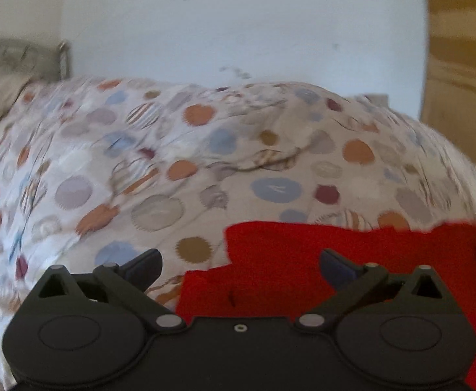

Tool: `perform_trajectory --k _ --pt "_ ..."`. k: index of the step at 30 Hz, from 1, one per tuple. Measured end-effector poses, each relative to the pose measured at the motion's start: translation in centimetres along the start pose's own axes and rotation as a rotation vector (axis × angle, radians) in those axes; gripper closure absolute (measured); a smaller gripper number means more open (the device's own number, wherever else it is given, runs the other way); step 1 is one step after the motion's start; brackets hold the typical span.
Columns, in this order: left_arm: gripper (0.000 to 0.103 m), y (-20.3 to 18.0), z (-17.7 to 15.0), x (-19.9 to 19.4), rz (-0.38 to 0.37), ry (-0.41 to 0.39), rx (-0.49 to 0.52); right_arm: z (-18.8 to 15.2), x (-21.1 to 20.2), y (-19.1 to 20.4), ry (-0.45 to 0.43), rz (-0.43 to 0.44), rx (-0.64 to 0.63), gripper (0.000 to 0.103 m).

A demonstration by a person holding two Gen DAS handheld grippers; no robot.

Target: Fold small clothes

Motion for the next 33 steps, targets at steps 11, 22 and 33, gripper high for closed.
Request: perform_trajectory --k 11,22,33 --pt "0.001 -0.8 -2.5 2.7 0.051 0.085 0.031 -0.5 -0.6 2.1 -0.049 0.168 -0.062 0.000" --pt "0.001 -0.6 -2.7 3.0 0.039 0.089 0.008 -0.1 1.8 -1.3 0.012 0.023 0.139 0.032" --pt "0.001 -1.4 -0.2 3.8 0.124 -0.009 0.135 -0.7 0.4 -3.4 -0.065 -0.099 0.188 0.096"
Point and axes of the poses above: each gripper's, at about its wrist camera, not at the fingertips, and x roughly the way its jaws point, y to its left, z to its top, the point moved 4 cm from there along x, roughly the way its jaws point, and after that the axes turned 9 degrees about x, right-handed, at the moved point
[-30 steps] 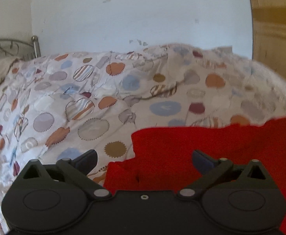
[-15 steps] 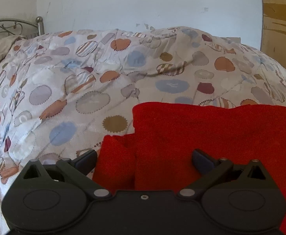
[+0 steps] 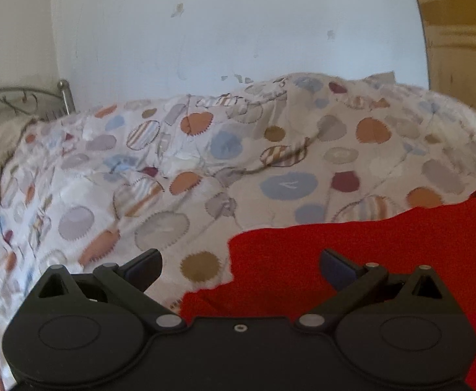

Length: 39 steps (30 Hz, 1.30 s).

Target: Fold small clothes

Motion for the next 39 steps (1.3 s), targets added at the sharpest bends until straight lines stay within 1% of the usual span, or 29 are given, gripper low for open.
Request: perform_trajectory --k 2,3,6,9,10,11,12,13,15,17,18,19,20,22,24,26,29,32,35,39 --pt "0.001 0.1 -0.3 1.2 0.013 0.031 0.005 -0.4 0.9 -0.3 0.031 -0.022 0.015 0.095" --pt "0.000 0.2 -0.6 1.7 0.005 0.047 -0.007 -0.6 1.2 -0.4 0.040 -0.030 0.016 0.095" --pt "0.001 0.9 -1.9 3.2 -0.052 0.091 -0.098 -1.1 1.3 -0.2 0.041 -0.046 -0.009 0.095" --pt "0.001 2.1 -2.8 4.2 -0.119 0.125 -0.220 -1.5 1.4 0.0 0.036 -0.056 -0.031 0.092" --pt "0.001 2.4 -2.9 4.3 -0.135 0.129 -0.248 -1.6 1.4 0.1 0.036 -0.057 -0.038 0.091" --pt "0.001 2.6 -3.0 4.3 -0.145 0.128 -0.263 -1.5 1.4 0.1 0.038 -0.050 -0.039 0.086" --pt "0.001 2.8 -3.0 4.2 -0.150 0.126 -0.271 -1.4 1.3 0.1 0.037 -0.038 -0.035 0.085" --pt "0.001 2.9 -2.9 3.8 -0.147 0.126 -0.273 -1.2 1.0 0.0 0.035 -0.021 -0.024 0.082" --pt "0.001 3.1 -2.6 3.0 -0.117 0.123 -0.268 -0.6 0.2 -0.2 0.032 0.018 0.011 0.066" --pt "0.001 3.4 -2.1 1.5 -0.064 0.105 -0.247 -0.2 -1.1 0.0 0.015 0.050 0.015 0.027" --pt "0.001 3.5 -1.9 0.8 -0.047 0.096 -0.234 0.0 -1.8 0.3 -0.003 0.052 -0.001 0.021" --pt "0.001 3.6 -1.6 0.0 -0.038 0.087 -0.215 0.1 -2.6 0.7 -0.022 0.045 -0.029 0.011" --pt "0.001 3.6 -1.3 -0.7 -0.038 0.083 -0.199 0.1 -3.5 1.1 -0.040 0.027 -0.065 0.005" --pt "0.001 3.6 -0.8 -2.5 -0.034 0.079 -0.173 0.1 -4.8 2.1 -0.061 -0.001 -0.125 0.000" --pt "0.001 3.7 -0.6 -4.5 -0.021 0.081 -0.169 -0.1 -6.5 3.0 -0.078 -0.008 -0.173 0.000" --pt "0.001 3.8 -0.7 -6.5 -0.003 0.100 -0.178 -0.6 -8.3 4.1 -0.094 0.002 -0.211 0.000" --pt "0.001 3.6 -1.3 -9.2 0.021 0.149 -0.173 -1.9 -10.7 6.1 -0.102 0.030 -0.279 0.000" --pt "0.001 3.4 -2.4 -11.7 0.015 0.166 -0.190 -3.5 -13.1 8.3 -0.131 0.041 -0.337 0.000" --pt "0.001 3.3 -3.4 -13.9 0.000 0.177 -0.213 -5.0 -15.4 9.8 -0.166 0.048 -0.350 0.000" --pt "0.001 3.2 -4.6 -16.0 0.001 0.194 -0.243 -6.3 -17.1 10.8 -0.157 0.083 -0.316 0.000"
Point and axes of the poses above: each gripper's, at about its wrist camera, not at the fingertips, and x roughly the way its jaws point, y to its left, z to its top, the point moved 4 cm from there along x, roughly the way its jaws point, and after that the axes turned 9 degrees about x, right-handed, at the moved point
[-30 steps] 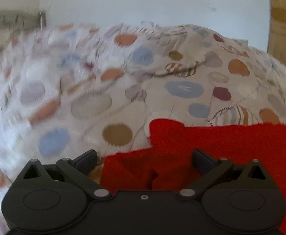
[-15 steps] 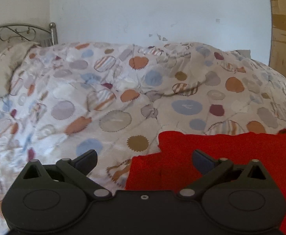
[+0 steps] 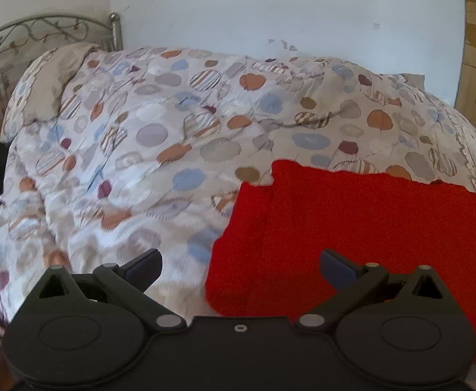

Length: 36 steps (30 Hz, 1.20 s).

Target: Fold small clothes

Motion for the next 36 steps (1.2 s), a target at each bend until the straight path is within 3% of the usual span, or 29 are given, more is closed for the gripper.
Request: perform_trajectory --k 5,10,14,19,25,28,36 --pt "0.001 0.0 -1.2 -1.2 -0.001 0.015 0.013 0.7 0.8 1.0 0.027 -0.030 0.011 0.000" --pt "0.001 0.4 -2.1 -1.6 0.015 0.031 0.021 1.2 3.8 2.0 0.118 -0.094 0.056 0.000" --pt "0.001 1.4 -2.8 -1.2 0.025 0.054 0.009 1.3 5.4 2.8 0.121 -0.079 0.088 0.000" --pt "0.001 3.6 -4.2 -0.7 0.058 0.087 -0.023 1.4 7.1 4.4 0.142 -0.075 0.041 0.000" --pt "0.001 5.9 -6.7 -0.3 0.089 0.147 -0.063 -2.6 8.4 5.6 0.218 -0.087 -0.037 0.000" --pt "0.001 6.5 -7.9 -0.5 0.094 0.168 -0.074 -4.4 7.4 5.3 0.154 -0.092 0.016 0.000" --pt "0.001 7.0 -9.3 -0.8 0.070 0.184 -0.151 -4.7 7.2 4.2 0.143 -0.069 0.080 0.000"
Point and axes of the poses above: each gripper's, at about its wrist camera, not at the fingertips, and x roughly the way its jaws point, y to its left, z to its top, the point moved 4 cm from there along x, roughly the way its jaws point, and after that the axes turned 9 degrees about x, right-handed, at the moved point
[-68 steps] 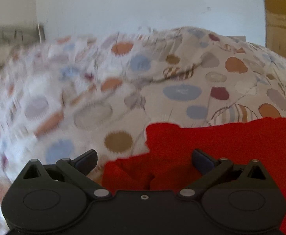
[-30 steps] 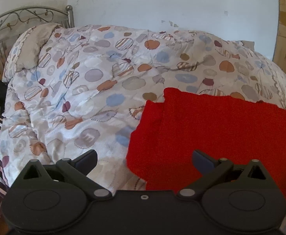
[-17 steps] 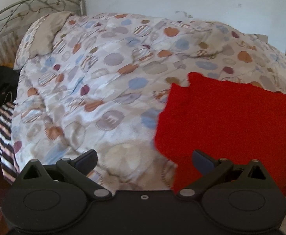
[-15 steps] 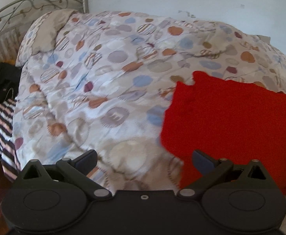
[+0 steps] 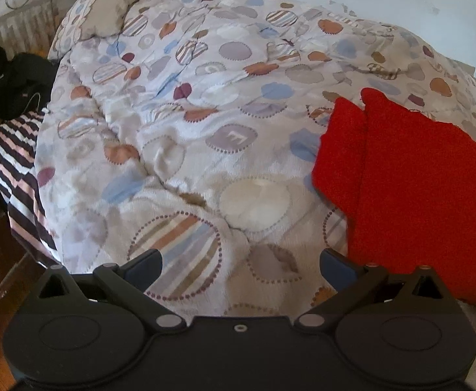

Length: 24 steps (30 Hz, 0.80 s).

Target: Fold small clothes

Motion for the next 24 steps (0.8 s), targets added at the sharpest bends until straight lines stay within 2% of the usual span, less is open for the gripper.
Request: perform_trajectory --k 4,7,9,12,14,19,24 --pt "0.001 -0.4 -0.2 0.0 0.002 0.003 0.004 -0.2 -0.1 -0.3 -0.007 0.011 0.017 0.000" --pt "0.001 -0.4 -0.4 -0.6 -0.044 -0.023 -0.044 -0.3 -0.2 -0.2 -0.016 0.010 0.018 0.000" --pt "0.001 -0.2 -0.6 -1.2 -0.103 -0.052 -0.112 -0.4 -0.2 -0.1 -0.025 0.007 0.015 0.000" --pt "0.001 -0.4 -1.1 -2.1 -0.237 -0.087 -0.203 -0.5 -0.3 -0.2 -0.029 0.009 0.016 0.000" --pt "0.001 -0.8 -1.4 -2.3 -0.289 -0.091 -0.239 -0.6 -0.4 -0.3 -0.030 0.018 0.025 0.000" --pt "0.001 -2.2 -1.8 -1.7 -0.312 -0.055 -0.240 -0.5 -0.5 -0.5 -0.033 0.027 0.037 0.000" --pt "0.001 -3.4 -2.2 -2.0 -0.396 -0.056 -0.230 -0.5 -0.6 -0.5 -0.037 0.024 0.034 0.000"
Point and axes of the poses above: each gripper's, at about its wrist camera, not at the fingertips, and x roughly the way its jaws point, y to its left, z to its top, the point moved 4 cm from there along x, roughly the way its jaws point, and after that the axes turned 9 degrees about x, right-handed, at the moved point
